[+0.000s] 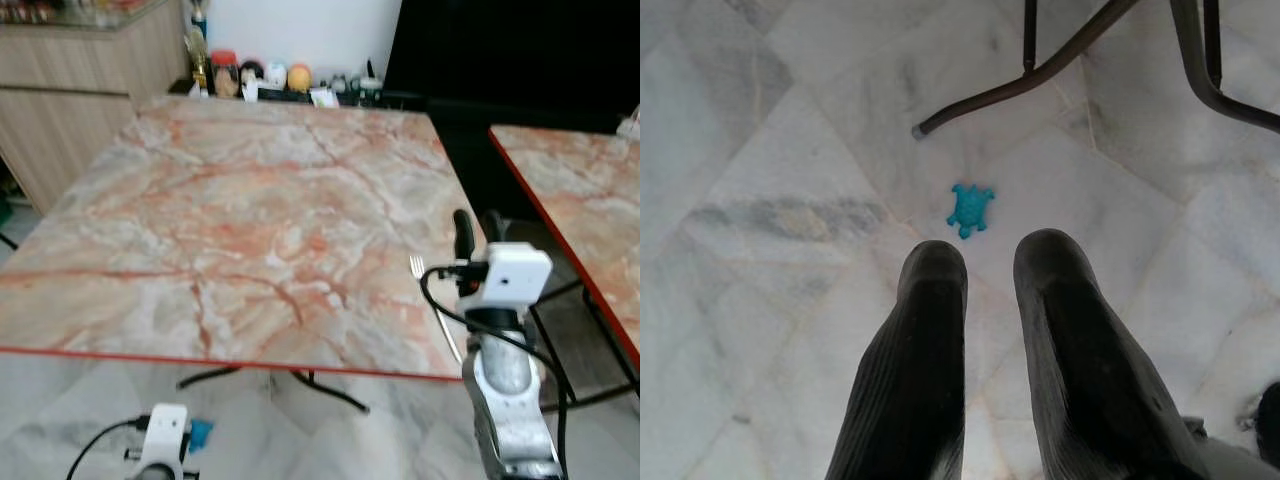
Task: Setting the table
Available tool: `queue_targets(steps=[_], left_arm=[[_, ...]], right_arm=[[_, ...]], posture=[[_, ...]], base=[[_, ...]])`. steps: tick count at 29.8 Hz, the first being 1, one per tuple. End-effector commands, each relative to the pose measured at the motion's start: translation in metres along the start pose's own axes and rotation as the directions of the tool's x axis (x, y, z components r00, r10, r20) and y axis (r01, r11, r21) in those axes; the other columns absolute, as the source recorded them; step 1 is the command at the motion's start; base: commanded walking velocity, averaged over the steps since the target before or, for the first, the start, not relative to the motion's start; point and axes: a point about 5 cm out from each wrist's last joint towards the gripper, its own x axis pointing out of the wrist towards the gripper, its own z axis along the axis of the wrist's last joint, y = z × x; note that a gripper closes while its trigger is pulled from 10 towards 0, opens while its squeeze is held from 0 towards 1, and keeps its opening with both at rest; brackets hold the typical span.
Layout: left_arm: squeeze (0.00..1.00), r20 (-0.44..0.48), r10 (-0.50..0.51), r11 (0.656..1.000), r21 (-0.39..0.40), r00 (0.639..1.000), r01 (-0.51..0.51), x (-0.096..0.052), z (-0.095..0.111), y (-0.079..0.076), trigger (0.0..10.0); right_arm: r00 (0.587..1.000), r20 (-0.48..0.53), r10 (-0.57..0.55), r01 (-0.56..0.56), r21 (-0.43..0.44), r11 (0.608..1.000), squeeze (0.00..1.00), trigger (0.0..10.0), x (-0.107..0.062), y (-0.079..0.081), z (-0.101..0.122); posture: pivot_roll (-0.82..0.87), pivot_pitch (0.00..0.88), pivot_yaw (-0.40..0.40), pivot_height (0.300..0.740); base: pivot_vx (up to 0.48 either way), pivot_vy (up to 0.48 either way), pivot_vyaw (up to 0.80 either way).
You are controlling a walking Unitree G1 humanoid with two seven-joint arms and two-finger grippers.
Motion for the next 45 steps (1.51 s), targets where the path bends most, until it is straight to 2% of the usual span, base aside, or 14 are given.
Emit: queue_targets(steps=[1, 3, 9, 15, 16, 17, 18, 21, 30, 31, 32, 33, 34, 45], left_arm=[[0.00, -0.014, -0.018, 1.000, -0.014, 1.000, 0.018, -0.001, -0.003, -0.007, 10.0], [0.00, -0.016, -0.019, 1.000, -0.014, 1.000, 0.018, 0.000, -0.003, -0.007, 10.0], [0.00, -0.025, -0.028, 0.999, -0.024, 0.999, 0.027, -0.001, -0.004, -0.009, 10.0], [0.00, -0.025, -0.033, 0.999, -0.030, 0.999, 0.032, -0.001, -0.004, -0.010, 10.0], [0.00, -0.025, -0.033, 0.999, -0.030, 0.999, 0.033, 0.000, -0.003, -0.010, 10.0], [0.00, -0.025, -0.034, 0.999, -0.030, 0.999, 0.033, 0.000, -0.003, -0.010, 10.0], [0.00, -0.025, -0.034, 0.999, -0.029, 0.999, 0.033, 0.000, -0.003, -0.010, 10.0], [0.00, -0.025, -0.033, 0.999, -0.030, 0.999, 0.032, 0.000, -0.003, -0.010, 10.0], [0.00, -0.036, -0.036, 0.999, -0.026, 0.999, 0.035, -0.001, -0.006, -0.011, 10.0], [0.00, -0.036, -0.036, 0.999, -0.026, 0.999, 0.035, -0.001, -0.006, -0.011, 10.0], [0.00, -0.036, -0.035, 0.999, -0.026, 0.999, 0.034, -0.001, -0.006, -0.011, 10.0], [0.00, -0.036, -0.035, 0.999, -0.025, 0.999, 0.034, -0.001, -0.006, -0.011, 10.0], [0.00, -0.035, -0.034, 0.999, -0.027, 0.999, 0.033, -0.001, -0.006, -0.011, 10.0], [0.00, -0.036, -0.036, 0.999, -0.029, 0.999, 0.035, -0.001, -0.006, -0.012, 10.0]], right_arm=[[0.995, -0.094, -0.036, 0.035, -0.008, 0.999, 0.00, 10.0, -0.002, -0.012, -0.016], [0.993, -0.112, -0.036, 0.035, -0.008, 0.999, 0.00, 10.0, -0.002, -0.013, -0.018], [0.950, -0.309, -0.040, 0.035, -0.020, 0.999, 0.00, 10.0, 0.004, -0.027, -0.043], [0.893, -0.447, 0.057, -0.040, 0.048, 0.998, 0.00, 10.0, 0.017, -0.025, -0.059], [0.875, -0.479, 0.064, -0.022, 0.092, 0.995, 0.24, 10.0, 0.022, -0.024, -0.063], [0.867, -0.494, 0.070, -0.015, 0.114, 0.993, 0.24, 10.0, 0.024, -0.023, -0.065], [0.858, -0.508, 0.080, -0.013, 0.133, 0.991, 1.00, 10.0, 0.025, -0.023, -0.066], [0.836, -0.544, 0.076, -0.009, 0.124, 0.992, 1.00, 10.0, 0.032, -0.022, -0.070], [0.787, -0.583, 0.203, -0.078, 0.231, 0.970, 0.96, 10.0, 0.035, 0.002, -0.081], [0.786, -0.581, 0.210, -0.084, 0.237, 0.968, 0.25, 10.0, 0.036, 0.003, -0.081], [0.785, -0.579, 0.218, -0.086, 0.246, 0.965, 0.08, 10.0, 0.037, 0.004, -0.081], [0.784, -0.578, 0.224, -0.088, 0.254, 0.963, 0.08, 10.0, 0.038, 0.005, -0.081], [0.779, -0.582, 0.234, -0.103, 0.250, 0.963, 0.00, 10.0, 0.039, 0.006, -0.081], [0.758, -0.608, 0.237, -0.111, 0.237, 0.965, 0.00, 10.0, 0.040, 0.005, -0.087]], posture=[[0.11, 0.000, -0.048, 0.740], [0.11, 0.000, -0.047, 0.740], [0.10, 0.000, -0.041, 0.740], [0.10, 0.000, -0.034, 0.740], [0.10, 0.000, -0.033, 0.740], [0.10, 0.000, -0.033, 0.740], [0.10, 0.000, -0.031, 0.740], [0.11, 0.000, -0.030, 0.740], [0.12, 0.000, -0.030, 0.740], [0.12, 0.000, -0.031, 0.740], [0.12, 0.000, -0.031, 0.740], [0.12, 0.000, -0.031, 0.740], [0.12, 0.000, -0.031, 0.740], [0.12, 0.000, -0.032, 0.740]], base=[[0.000, 0.000, 0.00], [0.000, 0.000, 0.00], [0.000, 0.000, 0.00], [0.000, 0.000, 0.00], [0.000, 0.000, 0.00], [0.000, 0.000, 0.00], [0.000, 0.000, 0.00], [0.000, 0.000, 0.00], [0.000, 0.000, 0.00], [0.000, 0.000, 0.00], [0.000, 0.000, 0.00], [0.000, 0.000, 0.00], [0.000, 0.000, 0.00], [0.000, 0.000, 0.00]])
